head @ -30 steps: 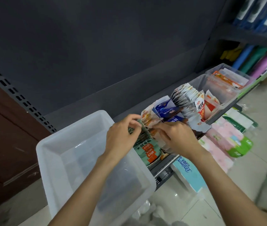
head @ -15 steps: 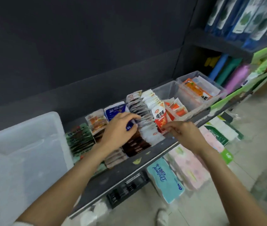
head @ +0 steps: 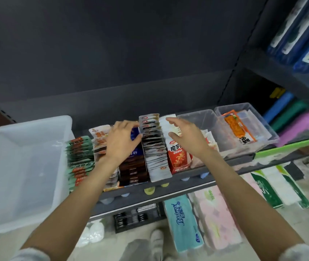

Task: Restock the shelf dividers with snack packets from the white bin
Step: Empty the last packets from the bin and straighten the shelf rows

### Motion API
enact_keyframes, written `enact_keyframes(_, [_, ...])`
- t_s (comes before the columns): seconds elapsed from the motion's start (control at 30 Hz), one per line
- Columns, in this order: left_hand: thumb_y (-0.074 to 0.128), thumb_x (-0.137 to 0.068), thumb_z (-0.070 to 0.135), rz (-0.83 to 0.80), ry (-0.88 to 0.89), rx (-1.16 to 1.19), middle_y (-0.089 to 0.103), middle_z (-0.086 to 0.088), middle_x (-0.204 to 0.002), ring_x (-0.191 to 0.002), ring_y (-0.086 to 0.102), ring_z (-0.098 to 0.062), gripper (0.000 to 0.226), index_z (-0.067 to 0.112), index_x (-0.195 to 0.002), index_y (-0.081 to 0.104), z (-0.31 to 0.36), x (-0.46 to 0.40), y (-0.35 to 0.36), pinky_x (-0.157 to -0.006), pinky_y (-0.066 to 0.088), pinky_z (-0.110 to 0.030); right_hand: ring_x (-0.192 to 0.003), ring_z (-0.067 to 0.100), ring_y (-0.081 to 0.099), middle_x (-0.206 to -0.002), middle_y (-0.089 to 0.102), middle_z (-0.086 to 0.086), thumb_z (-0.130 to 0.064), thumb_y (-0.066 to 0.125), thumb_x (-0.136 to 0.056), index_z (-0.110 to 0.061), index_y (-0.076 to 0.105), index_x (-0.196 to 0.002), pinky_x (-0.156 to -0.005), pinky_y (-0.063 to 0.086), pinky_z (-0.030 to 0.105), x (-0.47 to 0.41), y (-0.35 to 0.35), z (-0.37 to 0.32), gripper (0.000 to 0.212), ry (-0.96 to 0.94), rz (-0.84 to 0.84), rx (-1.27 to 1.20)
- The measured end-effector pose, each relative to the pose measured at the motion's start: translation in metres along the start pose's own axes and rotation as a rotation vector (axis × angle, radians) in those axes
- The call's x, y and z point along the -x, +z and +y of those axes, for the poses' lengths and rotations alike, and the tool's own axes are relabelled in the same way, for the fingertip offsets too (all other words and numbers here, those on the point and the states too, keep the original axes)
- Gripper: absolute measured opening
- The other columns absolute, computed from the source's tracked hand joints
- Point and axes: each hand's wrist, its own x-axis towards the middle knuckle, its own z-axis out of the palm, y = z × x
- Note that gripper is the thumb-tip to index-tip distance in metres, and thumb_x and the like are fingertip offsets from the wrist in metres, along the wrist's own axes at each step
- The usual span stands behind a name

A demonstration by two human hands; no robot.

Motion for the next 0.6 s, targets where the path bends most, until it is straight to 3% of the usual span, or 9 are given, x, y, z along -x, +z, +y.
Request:
enact_keyframes(0.2, [0.065, -0.079, 0.047, 0.068, 0.243, -0.163, 0.065, 0.003, -0.105, -0.101, 0.055, -0.023, 0.036, 0.022, -0.105, 0.066, -0.002, -0.001, 0.015, -0.084, 0.037, -0.038, -0.128, 0.023, 0.041, -0.143, 0.042, 0.003, -0.034, 0.066, -0.086, -0.028, 0.028, -0.146, -0.100, 0.040, 0.039, -0.056, 0.015, -0.003, 0.071, -0.170, -0.212, 0.106])
enact_keyframes(0.3, [0.057, -0.078, 0.059, 0.093, 0.310, -0.174, 0.064, 0.006, -0.104, -0.102, 0.055, -0.020, 0.044, 0.024, -0.104, 0.067, -0.009, 0.000, 0.019, -0.089, 0.038, -0.038, -0.112, 0.018, 0.055, -0.128, 0.057, -0.003, -0.036, 0.064, -0.087, -0.034, 0.042, -0.135, -0.086, 0.050, 0.040, -0.074, 0.016, -0.003, 0.053, -0.237, -0.271, 0.135])
enact_keyframes(0.4, [0.061, -0.079, 0.052, 0.052, 0.333, -0.231, 0.066, 0.002, -0.102, -0.102, 0.056, -0.022, 0.042, 0.021, -0.105, 0.067, -0.010, -0.007, 0.025, -0.092, 0.034, -0.038, -0.094, 0.017, 0.063, -0.106, 0.067, -0.006, -0.035, 0.058, -0.091, -0.030, 0.058, -0.116, -0.074, 0.051, 0.035, -0.089, 0.017, 0.001, 0.026, -0.307, -0.204, 0.177])
enact_keyframes(0.5, [0.069, -0.078, 0.040, 0.085, 0.322, -0.228, 0.069, 0.003, -0.094, -0.097, 0.059, -0.021, 0.029, 0.020, -0.100, 0.069, -0.003, -0.012, 0.029, -0.091, 0.031, -0.036, -0.087, 0.016, 0.064, -0.092, 0.069, -0.005, -0.033, 0.052, -0.095, -0.025, 0.063, -0.111, -0.068, 0.041, 0.027, -0.097, 0.019, 0.005, 0.021, -0.304, -0.168, 0.160])
enact_keyframes(0.6, [0.072, -0.076, 0.033, 0.128, 0.281, -0.217, 0.069, 0.003, -0.095, -0.095, 0.060, -0.022, 0.028, 0.020, -0.101, 0.069, 0.002, -0.013, 0.027, -0.089, 0.030, -0.035, -0.087, 0.019, 0.064, -0.091, 0.070, -0.001, -0.032, 0.048, -0.098, -0.022, 0.062, -0.115, -0.070, 0.043, 0.030, -0.101, 0.022, 0.005, 0.024, -0.331, -0.185, 0.184])
